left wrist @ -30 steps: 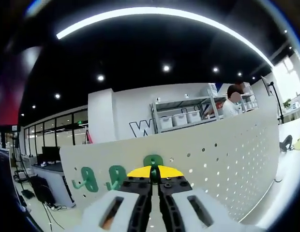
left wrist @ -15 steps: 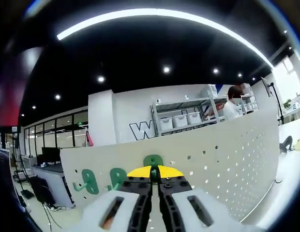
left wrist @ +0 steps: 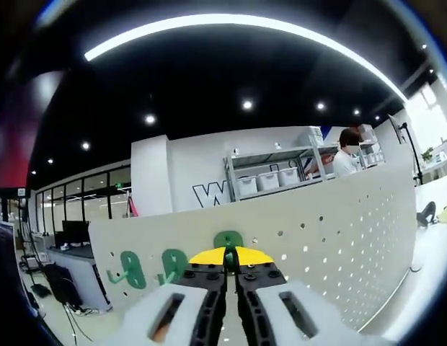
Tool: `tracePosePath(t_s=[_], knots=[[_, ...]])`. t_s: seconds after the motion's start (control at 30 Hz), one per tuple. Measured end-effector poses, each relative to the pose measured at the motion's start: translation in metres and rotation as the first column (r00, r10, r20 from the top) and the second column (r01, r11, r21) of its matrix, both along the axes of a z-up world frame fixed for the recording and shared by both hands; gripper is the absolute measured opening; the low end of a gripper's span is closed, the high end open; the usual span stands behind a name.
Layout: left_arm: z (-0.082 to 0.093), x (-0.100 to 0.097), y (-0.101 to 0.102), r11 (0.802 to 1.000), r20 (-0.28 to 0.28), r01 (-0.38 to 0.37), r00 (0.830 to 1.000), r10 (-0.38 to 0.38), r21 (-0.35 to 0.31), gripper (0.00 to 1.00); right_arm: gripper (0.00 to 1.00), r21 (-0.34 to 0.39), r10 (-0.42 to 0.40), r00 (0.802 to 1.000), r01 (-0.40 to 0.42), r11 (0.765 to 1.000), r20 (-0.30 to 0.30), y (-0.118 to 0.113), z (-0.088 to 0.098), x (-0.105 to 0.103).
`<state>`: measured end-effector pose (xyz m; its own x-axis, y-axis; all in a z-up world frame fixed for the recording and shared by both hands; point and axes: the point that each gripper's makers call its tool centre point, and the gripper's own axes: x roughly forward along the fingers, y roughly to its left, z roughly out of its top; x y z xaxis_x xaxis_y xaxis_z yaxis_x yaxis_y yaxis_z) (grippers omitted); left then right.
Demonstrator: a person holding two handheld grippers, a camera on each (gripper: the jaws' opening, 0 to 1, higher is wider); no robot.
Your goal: Insert the hook assembly into the mounting plate slot until the hook locks in place.
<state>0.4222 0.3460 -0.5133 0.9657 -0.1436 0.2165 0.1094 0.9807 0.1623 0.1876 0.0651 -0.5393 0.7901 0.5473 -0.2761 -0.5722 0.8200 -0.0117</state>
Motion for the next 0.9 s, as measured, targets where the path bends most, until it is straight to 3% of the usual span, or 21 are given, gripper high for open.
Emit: tracePosePath(t_s=[0.9], knots=[[-0.0035, 0.0022, 0.0001, 1.000, -0.009, -0.005, 1.000, 0.005, 0.000, 0.02, 0.91, -0.006, 0.009, 1.000, -0.009, 1.000, -0.001, 0.0017, -0.0002, 0.0010]])
